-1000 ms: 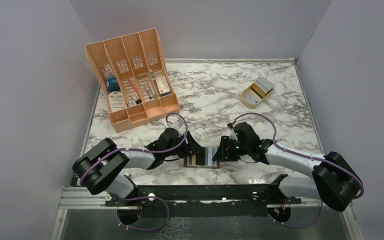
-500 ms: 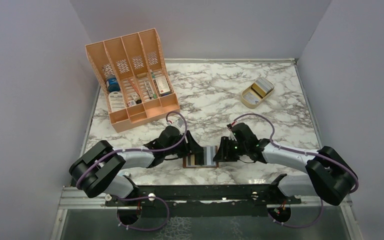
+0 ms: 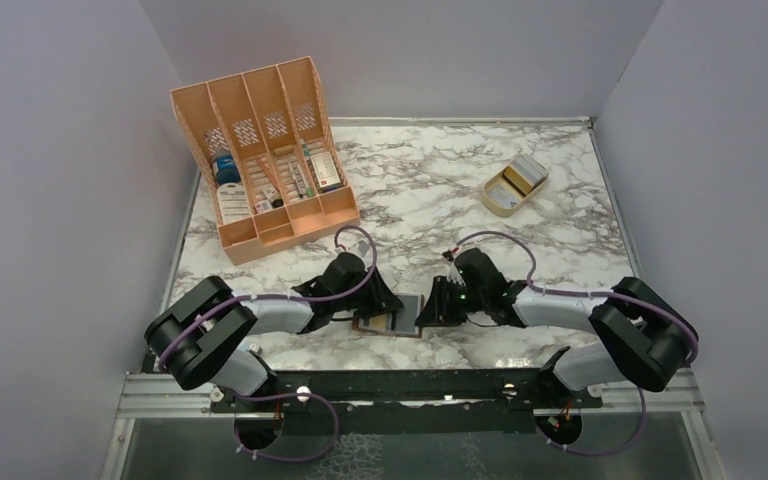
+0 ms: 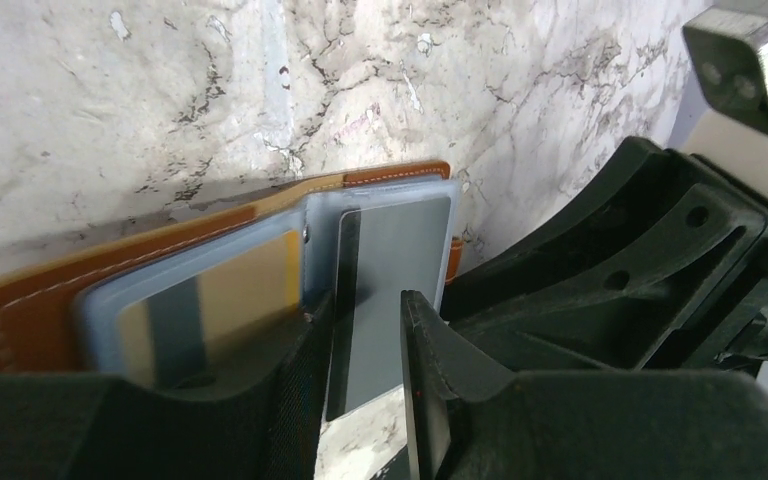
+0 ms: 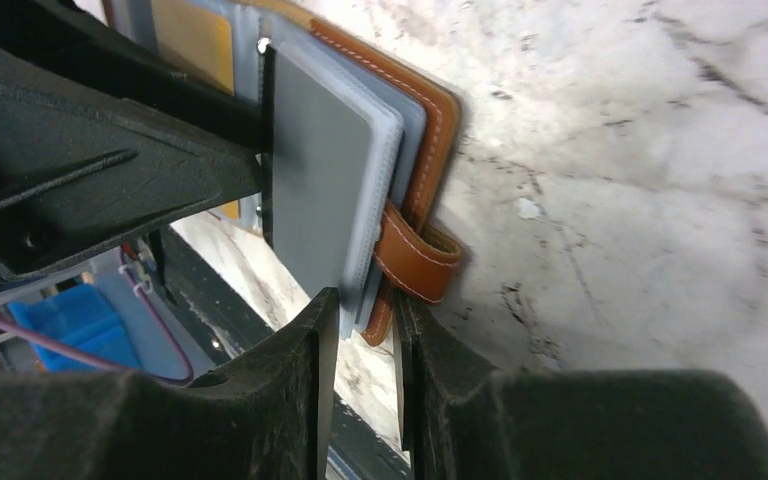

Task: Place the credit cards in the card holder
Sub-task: Insert the credit card into the card holder.

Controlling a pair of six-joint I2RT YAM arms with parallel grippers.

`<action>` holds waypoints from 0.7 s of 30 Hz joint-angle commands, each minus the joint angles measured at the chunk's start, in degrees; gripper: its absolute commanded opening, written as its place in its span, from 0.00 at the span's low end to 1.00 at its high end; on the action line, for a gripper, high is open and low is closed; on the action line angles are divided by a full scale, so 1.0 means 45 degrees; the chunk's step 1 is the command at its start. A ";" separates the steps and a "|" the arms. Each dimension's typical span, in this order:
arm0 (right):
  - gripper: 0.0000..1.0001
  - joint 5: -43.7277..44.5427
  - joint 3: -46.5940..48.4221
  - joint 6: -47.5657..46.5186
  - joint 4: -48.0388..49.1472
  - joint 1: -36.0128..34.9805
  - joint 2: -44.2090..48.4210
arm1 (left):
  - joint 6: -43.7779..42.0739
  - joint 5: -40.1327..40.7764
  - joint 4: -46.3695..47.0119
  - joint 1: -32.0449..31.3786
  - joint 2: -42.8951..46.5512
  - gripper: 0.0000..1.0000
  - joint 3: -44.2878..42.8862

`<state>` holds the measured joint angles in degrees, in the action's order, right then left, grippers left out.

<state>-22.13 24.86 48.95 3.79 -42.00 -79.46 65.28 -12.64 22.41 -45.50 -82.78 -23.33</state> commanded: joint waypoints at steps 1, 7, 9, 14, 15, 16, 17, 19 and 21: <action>0.26 -0.0346 0.0091 0.0542 0.1417 -0.0386 -0.0636 | 0.0558 -0.0505 -0.0020 -0.0181 0.0128 0.33 -0.0348; 0.29 -0.0111 0.0004 0.0535 0.1256 -0.0530 -0.0513 | 0.0486 -0.0471 -0.0144 -0.0153 0.0407 0.45 -0.0421; 0.33 0.0054 0.0176 0.0153 0.0513 -0.0529 -0.0203 | 0.0260 -0.0402 -0.0620 -0.0105 0.0484 0.50 -0.0572; 0.40 0.0134 0.0647 -0.1413 -0.1238 -0.0530 0.0850 | -0.0837 0.0167 -0.2603 0.0212 0.0900 0.58 -0.1173; 0.40 0.0157 0.0791 -0.1792 -0.1603 -0.0530 0.1021 | -0.1030 0.0175 -0.2882 0.0357 0.1014 0.59 -0.1284; 0.41 0.0177 0.0999 -0.2232 -0.2031 -0.0530 0.1172 | -0.1217 0.0159 -0.3185 0.0507 0.1145 0.60 -0.1366; 0.41 0.0241 0.1221 -0.2629 -0.2483 -0.0530 0.1298 | -0.1431 0.0154 -0.3421 0.0670 0.1286 0.61 -0.1454; 0.43 0.0588 0.1786 -0.3462 -0.3415 -0.0521 0.1511 | -0.1842 0.0216 -0.4026 0.0896 0.1576 0.64 -0.1657; 0.43 0.0937 0.2384 -0.4492 -0.4090 -0.0528 0.1477 | -0.2238 0.0189 -0.4597 0.1177 0.1824 0.66 -0.1876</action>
<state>-21.93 30.35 39.22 -6.31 -43.94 -74.19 60.27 -12.43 8.40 -42.46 -77.62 -28.93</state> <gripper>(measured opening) 0.427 0.645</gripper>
